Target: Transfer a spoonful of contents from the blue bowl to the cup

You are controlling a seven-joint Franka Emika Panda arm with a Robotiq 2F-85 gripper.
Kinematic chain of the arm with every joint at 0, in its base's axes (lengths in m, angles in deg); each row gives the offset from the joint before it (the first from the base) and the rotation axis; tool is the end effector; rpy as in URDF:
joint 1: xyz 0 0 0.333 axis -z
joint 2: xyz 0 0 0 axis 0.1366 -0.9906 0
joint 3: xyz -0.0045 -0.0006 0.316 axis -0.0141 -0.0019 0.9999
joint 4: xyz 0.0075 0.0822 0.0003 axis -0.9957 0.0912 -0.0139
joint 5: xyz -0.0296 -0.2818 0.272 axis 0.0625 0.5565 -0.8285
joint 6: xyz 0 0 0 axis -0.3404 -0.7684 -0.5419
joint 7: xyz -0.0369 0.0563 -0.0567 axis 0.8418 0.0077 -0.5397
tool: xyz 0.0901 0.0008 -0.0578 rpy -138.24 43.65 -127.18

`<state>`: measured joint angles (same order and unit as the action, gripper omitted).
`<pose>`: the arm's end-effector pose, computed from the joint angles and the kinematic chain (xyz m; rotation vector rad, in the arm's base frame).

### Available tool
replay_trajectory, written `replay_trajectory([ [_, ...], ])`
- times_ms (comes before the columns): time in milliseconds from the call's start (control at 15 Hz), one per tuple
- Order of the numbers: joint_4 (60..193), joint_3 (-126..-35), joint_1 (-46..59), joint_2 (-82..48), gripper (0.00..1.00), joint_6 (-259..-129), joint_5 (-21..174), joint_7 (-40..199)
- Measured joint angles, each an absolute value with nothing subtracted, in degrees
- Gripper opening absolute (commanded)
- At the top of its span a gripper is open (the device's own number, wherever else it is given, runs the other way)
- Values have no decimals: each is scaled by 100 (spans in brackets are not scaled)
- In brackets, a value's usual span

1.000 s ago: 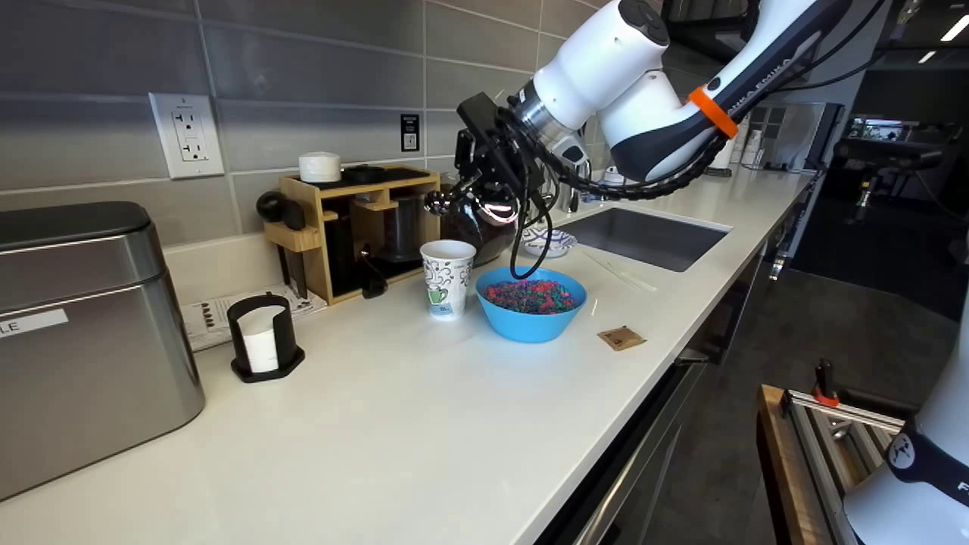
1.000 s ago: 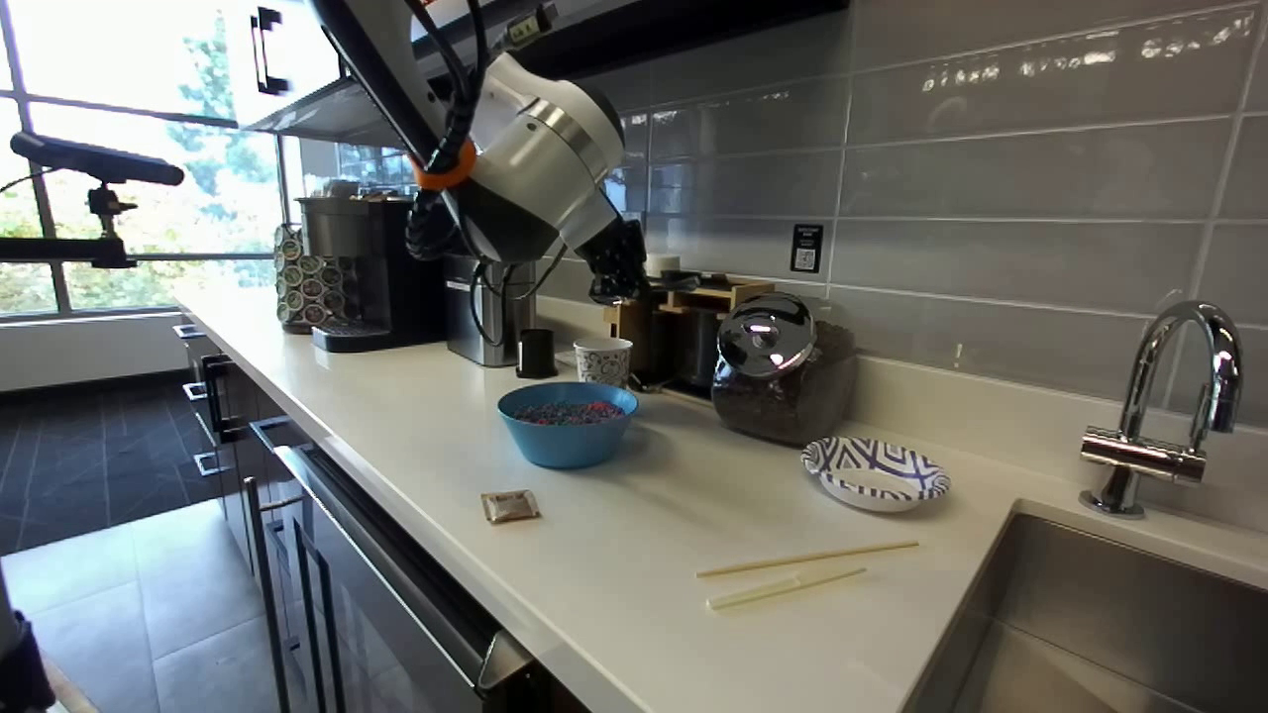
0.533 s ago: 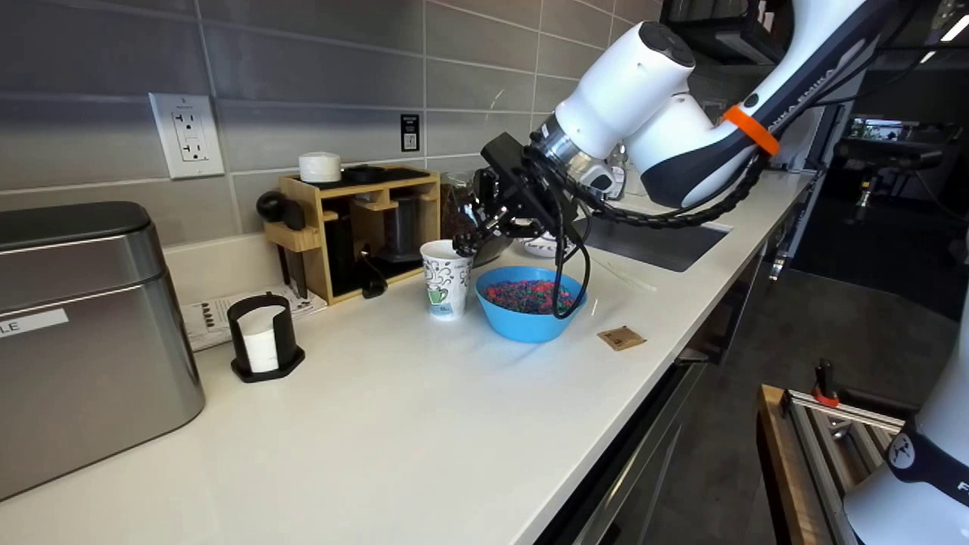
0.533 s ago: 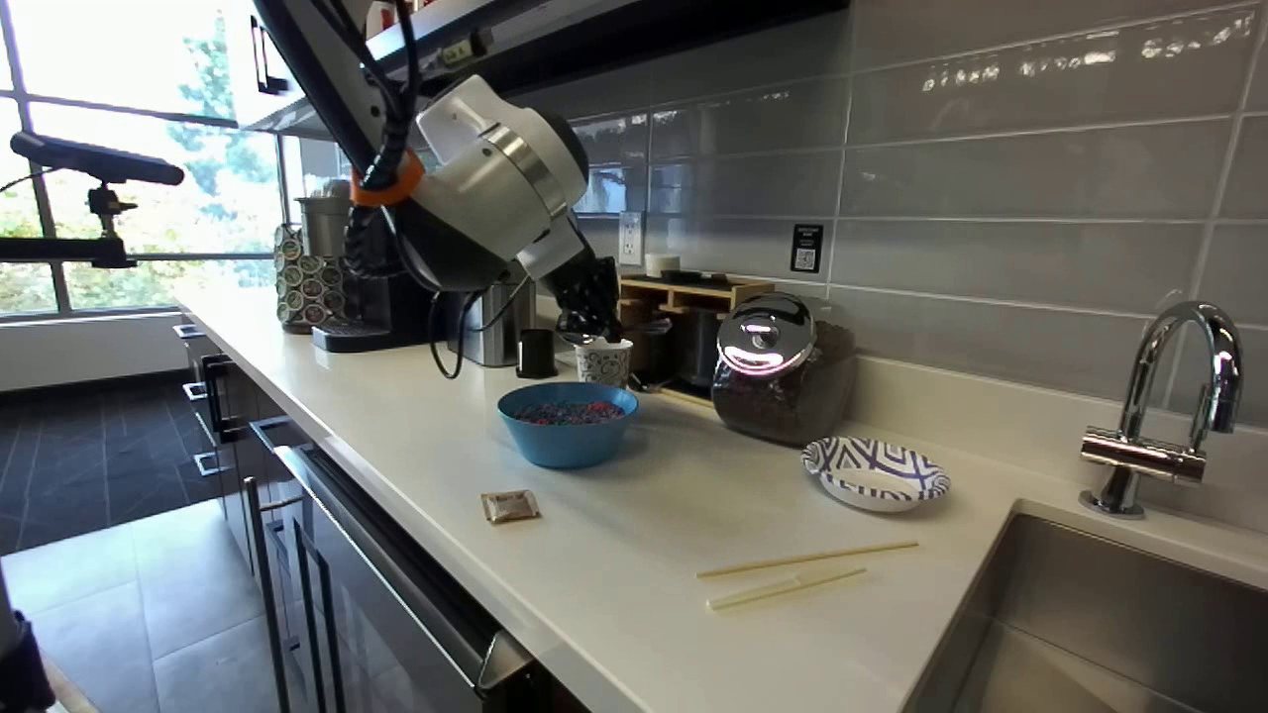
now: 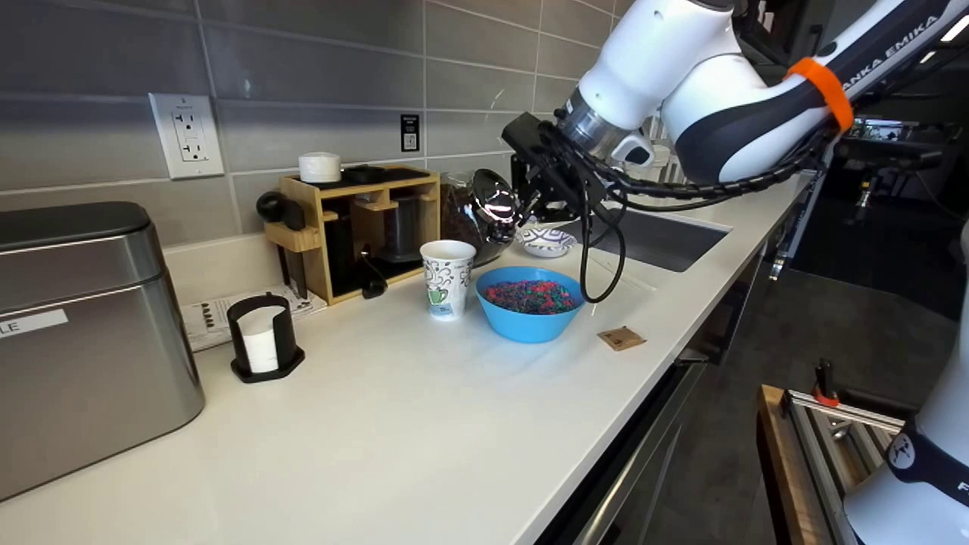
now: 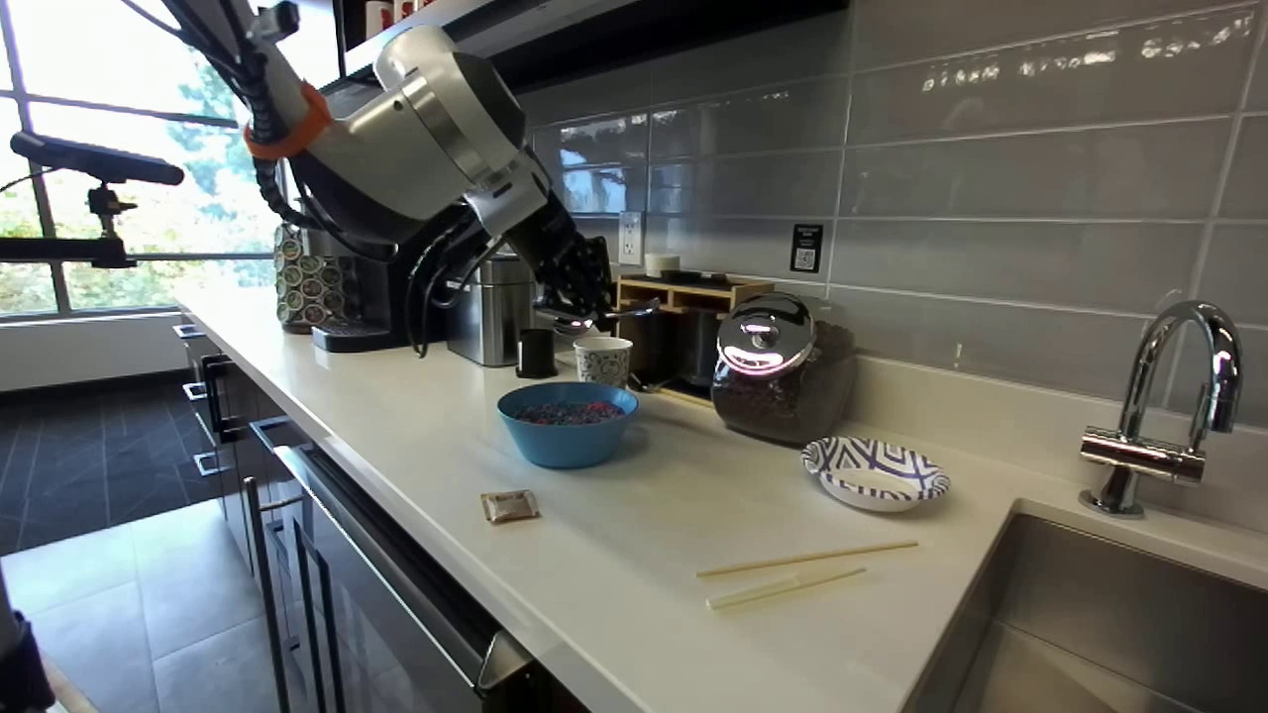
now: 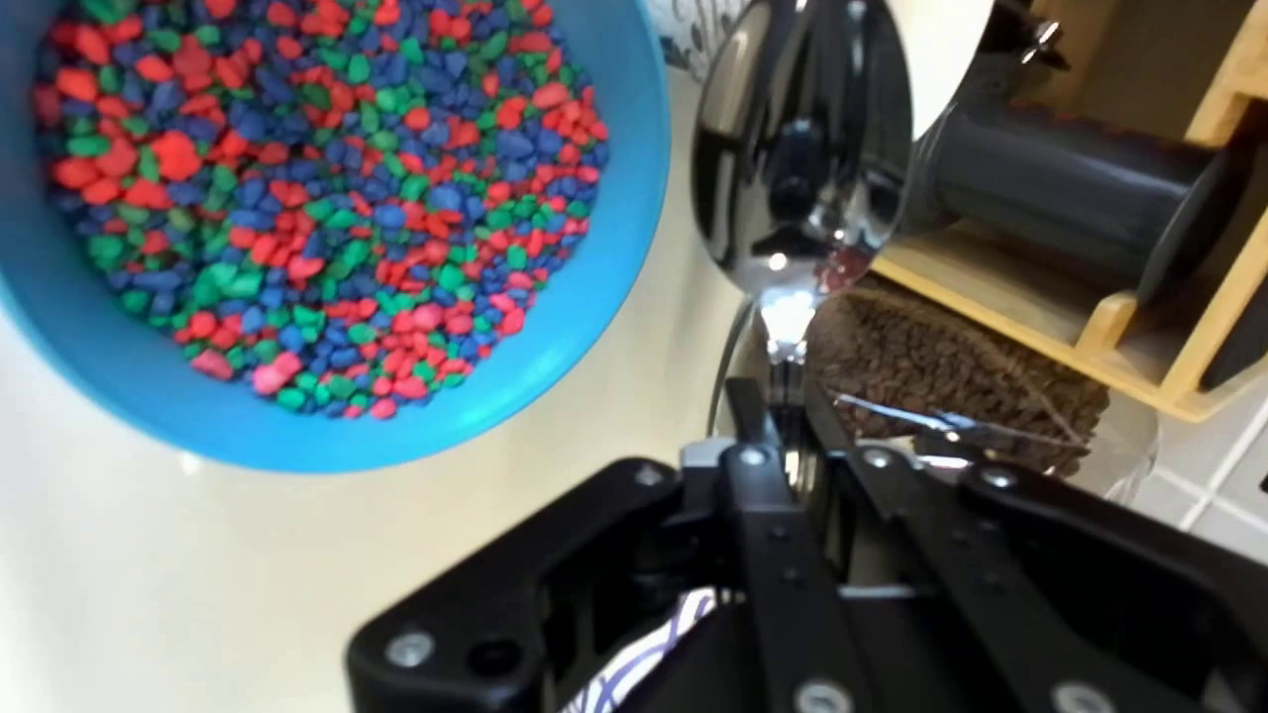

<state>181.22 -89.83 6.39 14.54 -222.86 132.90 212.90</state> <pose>0.4499 -0.0450 0.3984 -1.8240 2.0742 -0.9433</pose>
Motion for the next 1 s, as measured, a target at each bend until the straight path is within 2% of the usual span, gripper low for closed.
replay_trajectory([
  [267,18017,-8437,665,1938,2,-20477,12666,20648],
  [533,17746,-7771,892,1982,2,-19208,12623,20424],
  [1000,17400,-7441,934,1180,2,-18564,12837,20342],
])
